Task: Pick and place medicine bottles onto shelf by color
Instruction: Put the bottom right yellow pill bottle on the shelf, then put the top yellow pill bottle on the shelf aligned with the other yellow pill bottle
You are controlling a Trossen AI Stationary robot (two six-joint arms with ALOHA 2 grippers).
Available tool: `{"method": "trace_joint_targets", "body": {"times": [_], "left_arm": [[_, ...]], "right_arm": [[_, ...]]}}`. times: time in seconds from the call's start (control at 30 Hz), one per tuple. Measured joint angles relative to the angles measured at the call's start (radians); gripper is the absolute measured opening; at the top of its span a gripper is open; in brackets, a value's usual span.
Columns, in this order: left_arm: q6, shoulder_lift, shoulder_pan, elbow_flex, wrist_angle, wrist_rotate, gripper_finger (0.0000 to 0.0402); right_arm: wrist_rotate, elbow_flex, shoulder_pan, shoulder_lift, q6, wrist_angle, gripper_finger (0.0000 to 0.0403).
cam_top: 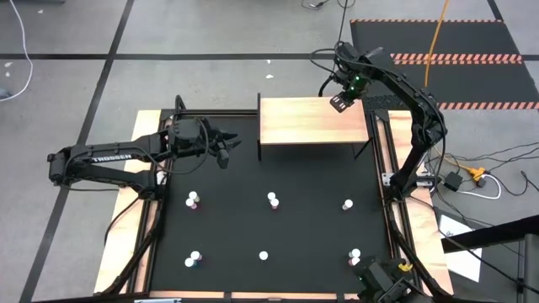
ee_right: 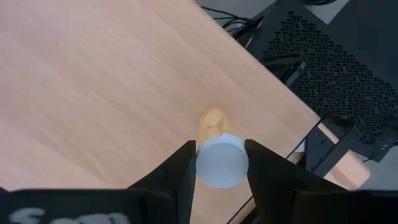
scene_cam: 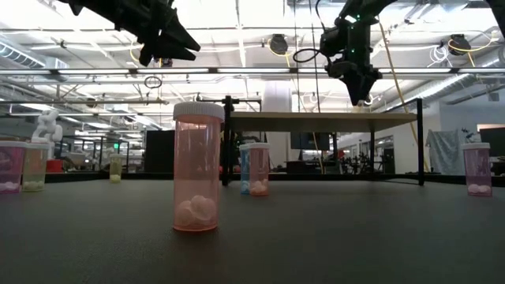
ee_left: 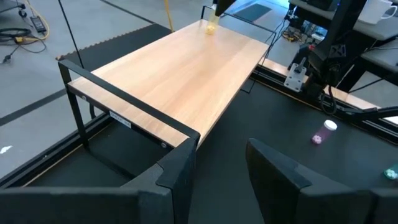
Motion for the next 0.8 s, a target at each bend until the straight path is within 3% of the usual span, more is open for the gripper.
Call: {"method": "trace_joint_targets", "body": {"times": [0.53, 0.8], "left_arm": [[-0.001, 0.000, 0.000, 0.000, 0.000, 0.002, 0.0145], [0.005, 0.000, 0.000, 0.000, 0.001, 0.002, 0.0145]], "right_arm": [[-0.002, -0.005, 0.000, -0.003, 0.000, 0.007, 0.0203], [0.006, -0.004, 0.000, -0.076, -0.001, 0.094, 0.0220]]}}
